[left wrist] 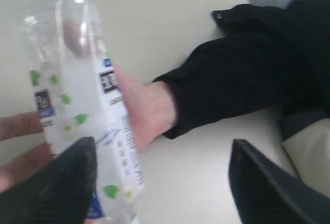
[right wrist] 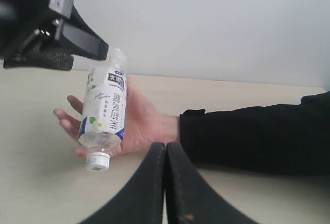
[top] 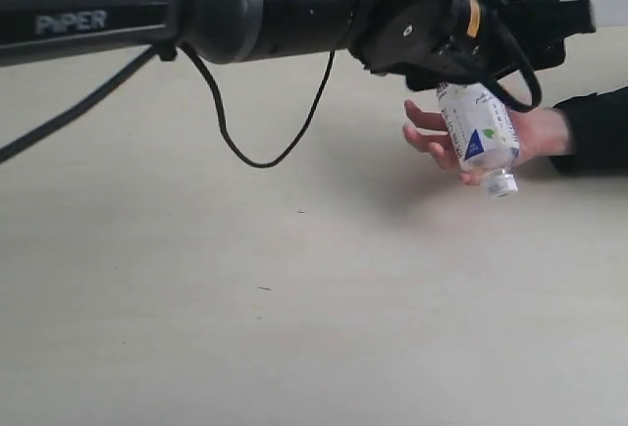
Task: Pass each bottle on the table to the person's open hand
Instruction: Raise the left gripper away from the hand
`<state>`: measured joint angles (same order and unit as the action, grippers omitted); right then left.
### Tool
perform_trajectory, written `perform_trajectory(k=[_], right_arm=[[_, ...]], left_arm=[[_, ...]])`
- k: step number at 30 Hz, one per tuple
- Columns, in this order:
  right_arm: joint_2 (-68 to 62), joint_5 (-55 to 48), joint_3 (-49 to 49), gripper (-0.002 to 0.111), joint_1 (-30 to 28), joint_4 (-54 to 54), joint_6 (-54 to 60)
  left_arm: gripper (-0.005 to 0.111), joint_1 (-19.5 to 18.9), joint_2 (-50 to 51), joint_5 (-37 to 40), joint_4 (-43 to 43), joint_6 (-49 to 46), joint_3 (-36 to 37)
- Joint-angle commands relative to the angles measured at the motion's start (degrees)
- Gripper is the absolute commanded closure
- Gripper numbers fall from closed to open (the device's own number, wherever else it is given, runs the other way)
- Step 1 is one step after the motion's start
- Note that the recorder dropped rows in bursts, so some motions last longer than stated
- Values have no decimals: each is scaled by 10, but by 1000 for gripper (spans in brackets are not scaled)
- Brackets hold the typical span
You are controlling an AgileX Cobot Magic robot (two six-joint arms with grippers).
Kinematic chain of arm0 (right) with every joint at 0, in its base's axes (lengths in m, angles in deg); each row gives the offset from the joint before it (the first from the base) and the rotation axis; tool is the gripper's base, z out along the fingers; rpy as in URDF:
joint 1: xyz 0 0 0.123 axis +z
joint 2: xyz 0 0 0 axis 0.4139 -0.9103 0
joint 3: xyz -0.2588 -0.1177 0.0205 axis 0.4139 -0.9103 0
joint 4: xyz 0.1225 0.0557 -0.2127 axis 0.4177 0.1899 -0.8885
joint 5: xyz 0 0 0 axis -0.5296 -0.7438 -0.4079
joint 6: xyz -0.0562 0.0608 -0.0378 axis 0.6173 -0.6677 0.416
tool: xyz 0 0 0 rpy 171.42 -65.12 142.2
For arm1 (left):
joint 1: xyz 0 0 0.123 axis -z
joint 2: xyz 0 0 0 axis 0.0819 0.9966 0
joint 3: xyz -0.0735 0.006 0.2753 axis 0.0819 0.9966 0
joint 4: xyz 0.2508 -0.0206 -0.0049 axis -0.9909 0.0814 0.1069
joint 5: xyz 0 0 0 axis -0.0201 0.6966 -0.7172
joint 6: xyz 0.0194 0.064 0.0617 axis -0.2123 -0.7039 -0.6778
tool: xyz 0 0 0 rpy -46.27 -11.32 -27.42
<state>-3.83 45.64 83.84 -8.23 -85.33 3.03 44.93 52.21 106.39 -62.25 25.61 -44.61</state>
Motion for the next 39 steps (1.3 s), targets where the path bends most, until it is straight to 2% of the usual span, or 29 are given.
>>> perform_trajectory(k=[1,2,3,7,11,14,18,19,21,25,28,30,32,33,39], right_arm=[[2,3,-2,108,2,-4,1],[2,3,-2,108,2,-4,1],[2,3,-2,108,2,-4,1],[2,3,-2,108,2,-4,-1],[2,3,-2,108,2,-4,-1],[2,3,-2,108,2,-4,1],[2,3,-2,108,2,-4,1],[2,3,-2,108,2,-4,1],[2,3,-2,108,2,-4,-1],[2,3,-2,108,2,-4,1],[2,3,-2,108,2,-4,1],[2,3,-2,108,2,-4,1],[2,3,-2,108,2,-4,1],[2,3,-2,108,2,-4,1],[2,3,-2,108,2,-4,1]], left_arm=[[82,32,-59,-27,-1,-71,2],[99,40,-72,-27,-5,-84,2],[105,48,-85,-23,-13,-96,2],[101,90,-140,8,-68,-136,21],[101,121,-217,-38,-137,-102,123],[101,126,-291,-167,-142,-99,247],[101,124,-419,-461,-158,-129,461],[101,122,-455,-514,-158,-138,507],[101,121,-530,-565,-158,-151,575],[101,121,-752,-544,-167,-122,704],[101,121,-879,-518,-173,-103,754],[101,121,-958,-418,-155,-102,774],[101,121,-989,-330,-146,-97,775],[101,121,-997,-312,-146,-97,775],[101,121,-1003,-303,-148,-97,775]])
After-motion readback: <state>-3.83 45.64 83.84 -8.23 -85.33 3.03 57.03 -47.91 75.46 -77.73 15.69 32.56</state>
